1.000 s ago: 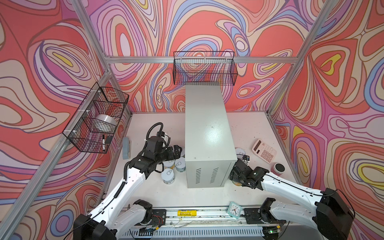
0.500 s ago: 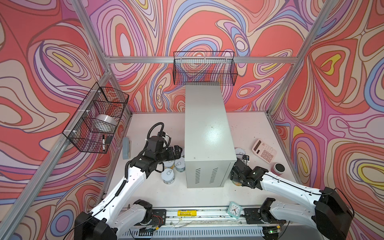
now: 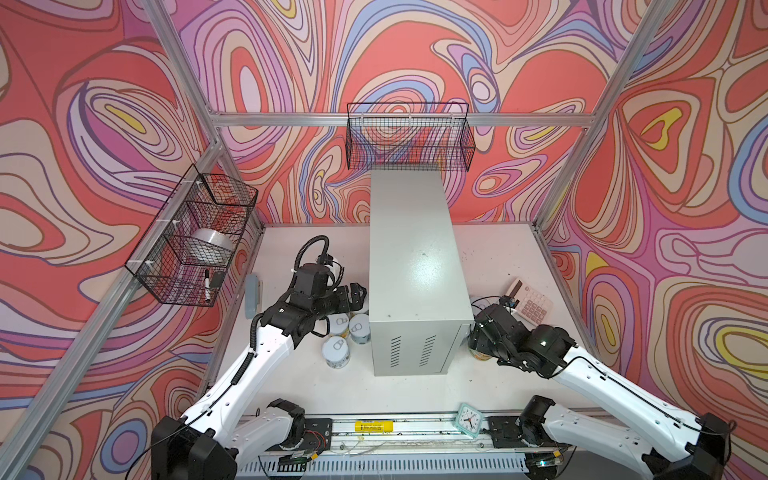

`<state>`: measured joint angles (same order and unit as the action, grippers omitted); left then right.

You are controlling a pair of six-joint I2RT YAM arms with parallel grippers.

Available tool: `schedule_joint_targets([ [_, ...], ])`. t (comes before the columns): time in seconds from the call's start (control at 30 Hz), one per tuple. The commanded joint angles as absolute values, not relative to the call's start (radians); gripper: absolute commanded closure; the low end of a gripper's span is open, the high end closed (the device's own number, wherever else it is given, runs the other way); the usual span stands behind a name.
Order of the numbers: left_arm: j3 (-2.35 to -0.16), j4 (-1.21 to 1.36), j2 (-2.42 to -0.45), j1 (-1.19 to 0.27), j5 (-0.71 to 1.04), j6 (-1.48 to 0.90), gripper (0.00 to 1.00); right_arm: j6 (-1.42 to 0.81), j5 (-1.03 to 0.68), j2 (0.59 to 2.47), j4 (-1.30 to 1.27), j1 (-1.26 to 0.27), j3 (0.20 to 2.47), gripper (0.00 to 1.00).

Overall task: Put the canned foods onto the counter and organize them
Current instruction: 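Lift the orange-labelled can with the right gripper and carry it onto the cabinet top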

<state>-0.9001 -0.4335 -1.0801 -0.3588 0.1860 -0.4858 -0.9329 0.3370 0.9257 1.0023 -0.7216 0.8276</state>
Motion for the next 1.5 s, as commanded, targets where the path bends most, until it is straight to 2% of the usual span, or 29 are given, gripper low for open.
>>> schedule_joint_targets([
  [0.0, -0.929, -0.493, -1.06, -0.361, 0.18, -0.465, 0.05, -0.909, 0.353, 0.904, 1.133, -0.727, 0.951, 1.0],
  [0.47, -0.979, -0.54, -1.063, -0.357, 0.152, -0.429, 0.04, -0.736, 0.431, 1.084, 1.419, -0.727, 1.587, 1.0],
  [1.0, -1.16, -0.72, -1.103, -0.328, 0.123, -0.346, 0.0, -0.483, 0.33, 1.716, 1.638, -0.727, 2.652, 1.0],
  [1.17, -1.219, -0.732, -1.135, -0.322, 0.136, -0.327, 0.0, -0.451, 0.272, 1.758, 1.539, -0.727, 2.636, 1.0],
  [1.47, -1.255, -0.728, -1.167, -0.322, 0.158, -0.319, 0.0, -0.434, 0.237, 1.837, 1.526, -0.727, 2.675, 1.0],
])
